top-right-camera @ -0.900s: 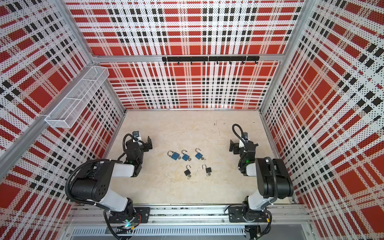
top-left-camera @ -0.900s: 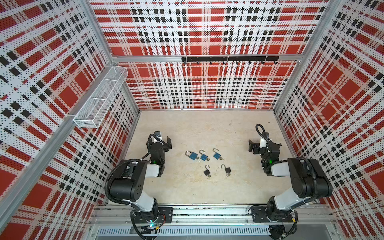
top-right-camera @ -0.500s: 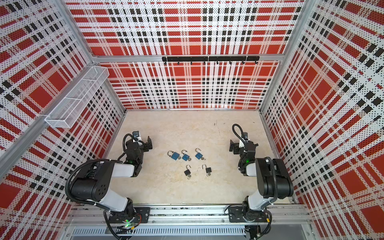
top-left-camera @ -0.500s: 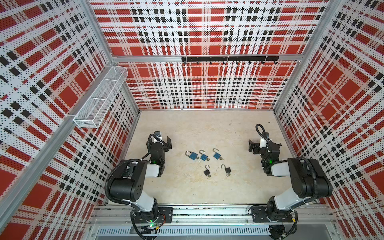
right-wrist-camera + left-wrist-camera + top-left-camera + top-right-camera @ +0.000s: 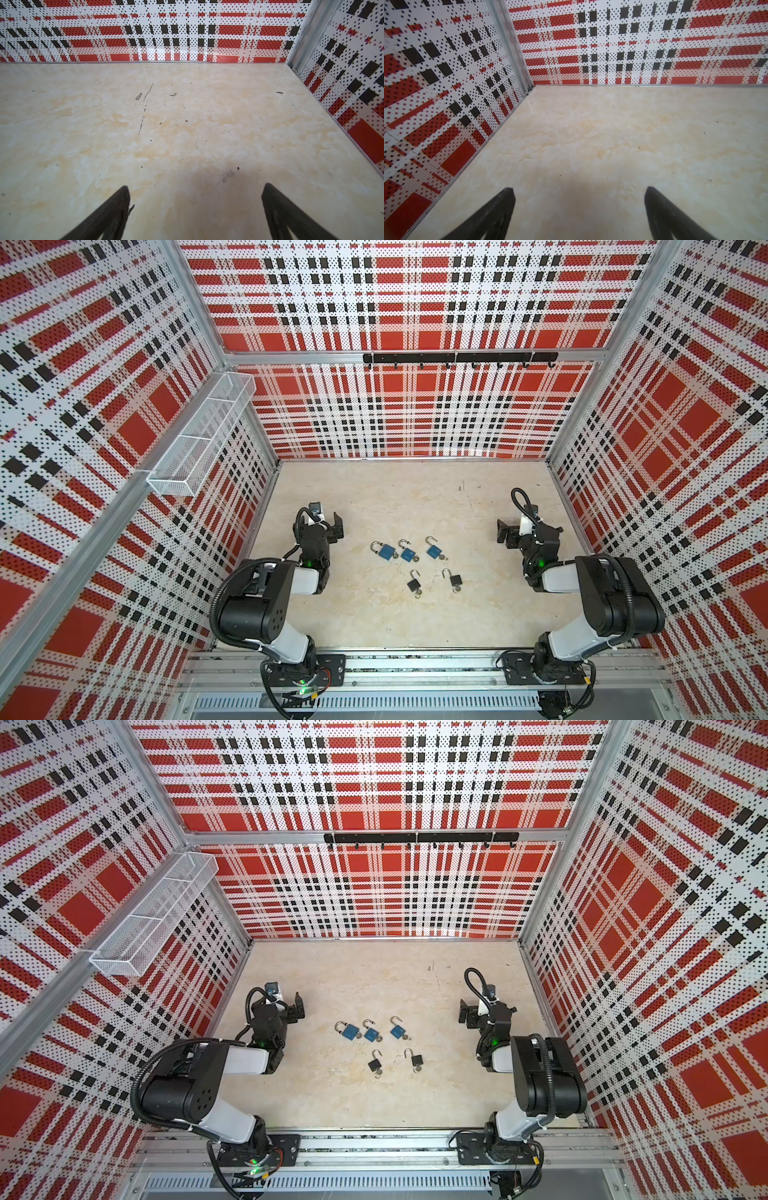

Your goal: Lock with the key

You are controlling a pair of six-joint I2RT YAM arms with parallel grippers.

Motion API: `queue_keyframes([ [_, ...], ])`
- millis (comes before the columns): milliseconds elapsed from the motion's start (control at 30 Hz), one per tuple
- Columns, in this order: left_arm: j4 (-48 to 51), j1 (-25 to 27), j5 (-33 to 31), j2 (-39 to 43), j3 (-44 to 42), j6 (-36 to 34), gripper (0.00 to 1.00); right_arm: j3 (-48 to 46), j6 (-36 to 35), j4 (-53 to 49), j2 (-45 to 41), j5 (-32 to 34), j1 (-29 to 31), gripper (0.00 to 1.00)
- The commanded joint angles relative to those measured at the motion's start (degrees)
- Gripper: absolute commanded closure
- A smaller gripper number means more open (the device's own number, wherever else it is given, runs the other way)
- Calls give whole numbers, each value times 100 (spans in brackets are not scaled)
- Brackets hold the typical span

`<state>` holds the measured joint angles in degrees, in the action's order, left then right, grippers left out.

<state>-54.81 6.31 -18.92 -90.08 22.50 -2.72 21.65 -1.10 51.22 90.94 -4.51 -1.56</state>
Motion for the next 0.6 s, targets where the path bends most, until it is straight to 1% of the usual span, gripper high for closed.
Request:
queue_keyframes([
  [0,-140,11,-52,-43,-47,105,0,133,-158,173,29,166,104,0],
  [133,-140,11,-51,-36,-52,105,1,137,-174,174,21,223,131,0],
  [200,-149,15,-59,-27,-62,113,9,109,-165,225,-2,222,130,0],
  [233,-185,32,-130,-20,-78,111,11,141,-125,110,-64,319,130,6],
  [267,-161,144,-497,62,-80,76,11,186,-72,-111,-211,509,150,9],
  [300,-58,225,-474,147,-124,-20,14,268,-64,-463,-429,676,171,9],
  [333,-214,317,-595,200,-216,-105,15,435,-45,-1048,-717,772,198,10],
  [433,-1159,409,-620,89,-565,-253,17,1041,137,-2701,-1424,862,350,15],
  [500,-1080,393,-610,125,-564,-238,18,1259,104,-3217,-1753,1058,639,16],
  [567,-719,373,-624,173,-382,-212,18,1427,114,-3567,-1957,1099,907,15],
])
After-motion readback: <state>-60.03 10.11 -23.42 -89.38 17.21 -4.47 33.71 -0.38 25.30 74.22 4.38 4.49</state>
